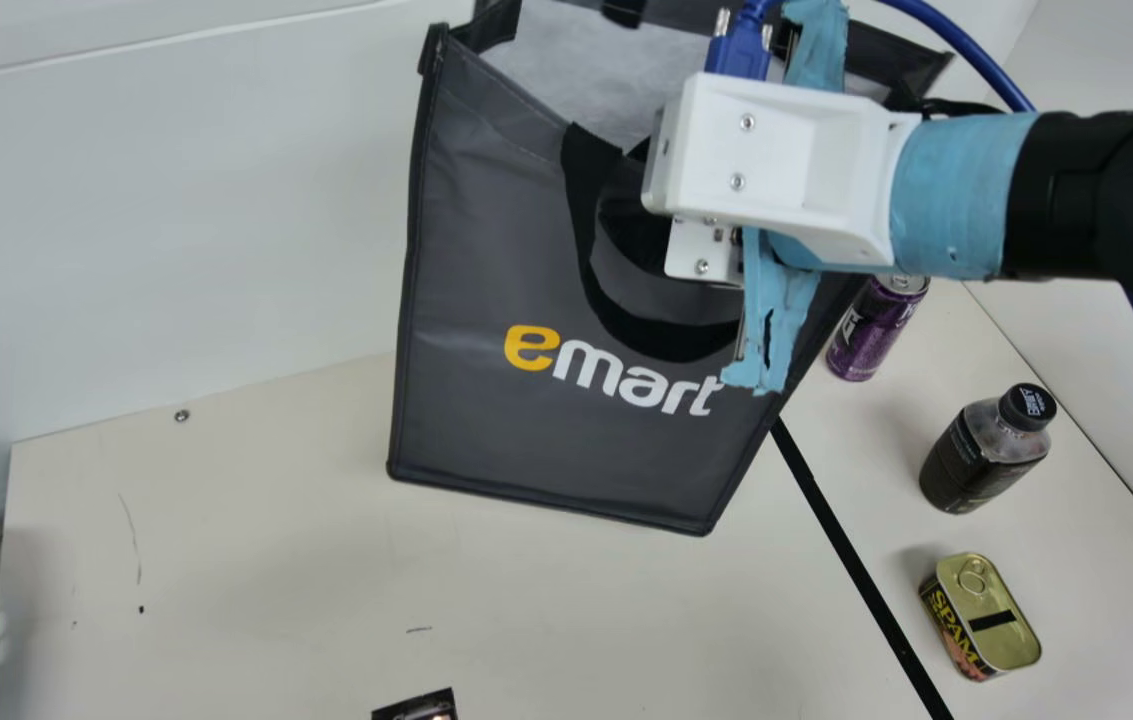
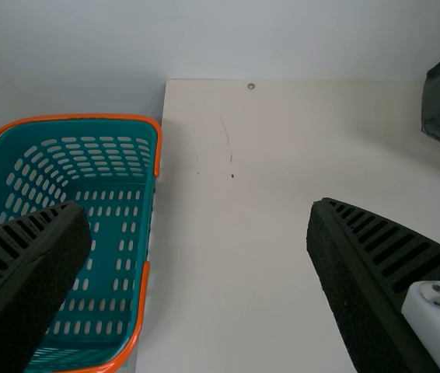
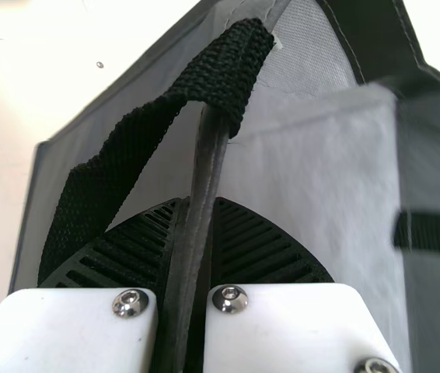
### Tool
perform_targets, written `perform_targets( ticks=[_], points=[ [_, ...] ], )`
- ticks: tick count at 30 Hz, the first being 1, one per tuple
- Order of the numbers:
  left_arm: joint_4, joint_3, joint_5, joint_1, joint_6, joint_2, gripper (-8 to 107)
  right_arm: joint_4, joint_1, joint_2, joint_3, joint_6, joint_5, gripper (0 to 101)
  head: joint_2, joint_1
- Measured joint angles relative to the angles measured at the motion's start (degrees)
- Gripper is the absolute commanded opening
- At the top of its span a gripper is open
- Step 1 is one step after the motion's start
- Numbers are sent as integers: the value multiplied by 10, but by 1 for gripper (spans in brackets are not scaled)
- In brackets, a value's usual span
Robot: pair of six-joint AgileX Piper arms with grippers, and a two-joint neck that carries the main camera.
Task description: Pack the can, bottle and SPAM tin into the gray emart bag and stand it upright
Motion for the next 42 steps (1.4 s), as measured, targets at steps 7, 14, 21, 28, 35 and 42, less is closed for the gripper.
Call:
perform_targets(
  ticks=[7,14,21,28,35,42],
  points=[
    [0,0,0,0,0,0,90,-9,13,-31,26,4,0,0,0,0],
    [0,0,0,0,0,0,90,-21,24,-58,64,10,0,0,-1,0],
    [0,0,0,0,0,0,90,-29,36,-83,106,17,0,0,-1,0],
    [0,0,0,0,0,0,90,-37,49,-104,146,30,-1,0,-1,0],
    [0,0,0,0,0,0,90,-41,68,-120,179,48,-1,0,0,0],
    [0,0,0,0,0,0,90,-49,88,-133,204,69,-1,0,-1,0]
  ],
)
